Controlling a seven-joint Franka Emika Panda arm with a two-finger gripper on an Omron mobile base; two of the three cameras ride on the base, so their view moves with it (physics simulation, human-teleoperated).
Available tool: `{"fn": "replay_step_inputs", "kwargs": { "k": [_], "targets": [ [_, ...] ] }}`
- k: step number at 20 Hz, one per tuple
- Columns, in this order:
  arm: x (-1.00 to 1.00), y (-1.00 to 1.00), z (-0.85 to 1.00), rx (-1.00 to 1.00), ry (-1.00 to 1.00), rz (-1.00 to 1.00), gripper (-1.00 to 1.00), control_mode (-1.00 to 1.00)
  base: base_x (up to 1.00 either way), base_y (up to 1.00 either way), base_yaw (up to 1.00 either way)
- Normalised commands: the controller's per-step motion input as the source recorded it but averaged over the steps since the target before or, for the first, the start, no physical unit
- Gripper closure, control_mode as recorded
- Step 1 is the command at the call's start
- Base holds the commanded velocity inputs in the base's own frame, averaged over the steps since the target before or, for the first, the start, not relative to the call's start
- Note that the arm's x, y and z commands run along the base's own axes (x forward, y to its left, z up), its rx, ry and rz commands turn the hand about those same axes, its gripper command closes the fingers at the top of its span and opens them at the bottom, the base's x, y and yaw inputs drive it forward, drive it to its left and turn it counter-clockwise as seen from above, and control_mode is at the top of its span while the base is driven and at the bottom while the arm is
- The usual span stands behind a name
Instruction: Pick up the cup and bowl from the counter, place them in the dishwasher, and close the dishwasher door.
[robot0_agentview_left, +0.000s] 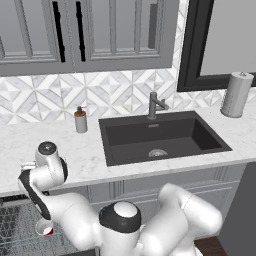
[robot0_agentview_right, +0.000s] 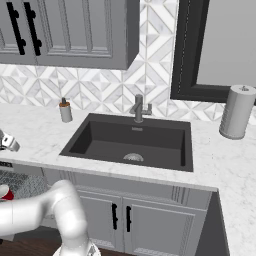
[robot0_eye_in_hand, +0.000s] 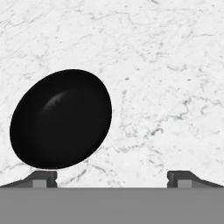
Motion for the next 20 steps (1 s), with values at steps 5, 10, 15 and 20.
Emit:
{"fn": "replay_step_inputs", "kwargs": {
  "k": [5, 10, 15, 20],
  "targets": [
    [0.29, 0.04, -0.25, 0.0, 0.0, 0.0, -1.0, -1.0, 0.0, 0.0, 0.0],
    [0.18, 0.0, -0.13, 0.0, 0.0, 0.0, -1.0, -1.0, 0.0, 0.0, 0.0],
    [0.02, 0.0, 0.06, 0.0, 0.0, 0.0, -1.0, -1.0, 0.0, 0.0, 0.0],
    [0.0, -0.09, 0.26, 0.0, 0.0, 0.0, -1.0, -1.0, 0.0, 0.0, 0.0]
  ]
}}
